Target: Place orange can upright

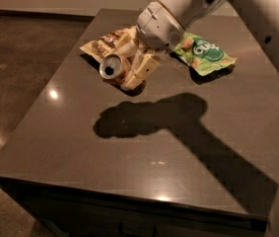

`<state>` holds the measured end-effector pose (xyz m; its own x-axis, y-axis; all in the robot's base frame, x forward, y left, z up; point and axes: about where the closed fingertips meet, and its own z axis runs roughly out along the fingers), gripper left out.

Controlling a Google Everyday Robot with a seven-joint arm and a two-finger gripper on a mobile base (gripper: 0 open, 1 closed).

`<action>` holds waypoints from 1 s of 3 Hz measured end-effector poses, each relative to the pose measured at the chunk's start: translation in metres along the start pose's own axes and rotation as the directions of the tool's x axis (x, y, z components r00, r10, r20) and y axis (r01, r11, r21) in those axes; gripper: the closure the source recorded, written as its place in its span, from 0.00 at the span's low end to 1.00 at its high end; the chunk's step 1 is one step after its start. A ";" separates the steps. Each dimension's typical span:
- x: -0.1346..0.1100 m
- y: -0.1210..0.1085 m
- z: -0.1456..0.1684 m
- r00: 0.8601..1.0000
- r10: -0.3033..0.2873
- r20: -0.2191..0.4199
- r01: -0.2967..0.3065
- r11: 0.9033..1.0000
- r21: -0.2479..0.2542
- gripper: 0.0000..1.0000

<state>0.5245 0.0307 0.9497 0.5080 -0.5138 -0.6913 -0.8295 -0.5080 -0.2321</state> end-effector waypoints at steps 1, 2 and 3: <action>-0.002 -0.002 -0.009 0.972 0.213 0.103 -0.221 0.972 0.077 1.00; -0.002 -0.005 -0.012 0.927 0.330 0.178 -0.353 0.929 0.115 1.00; 0.002 -0.008 -0.012 0.875 0.406 0.263 -0.450 0.882 0.138 1.00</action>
Offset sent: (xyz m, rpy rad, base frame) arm 0.0110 -0.0121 0.0139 0.1757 0.3522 -0.4359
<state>0.5347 0.0257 0.9581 0.0471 -0.4742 -0.8792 -0.9926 -0.1209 0.0120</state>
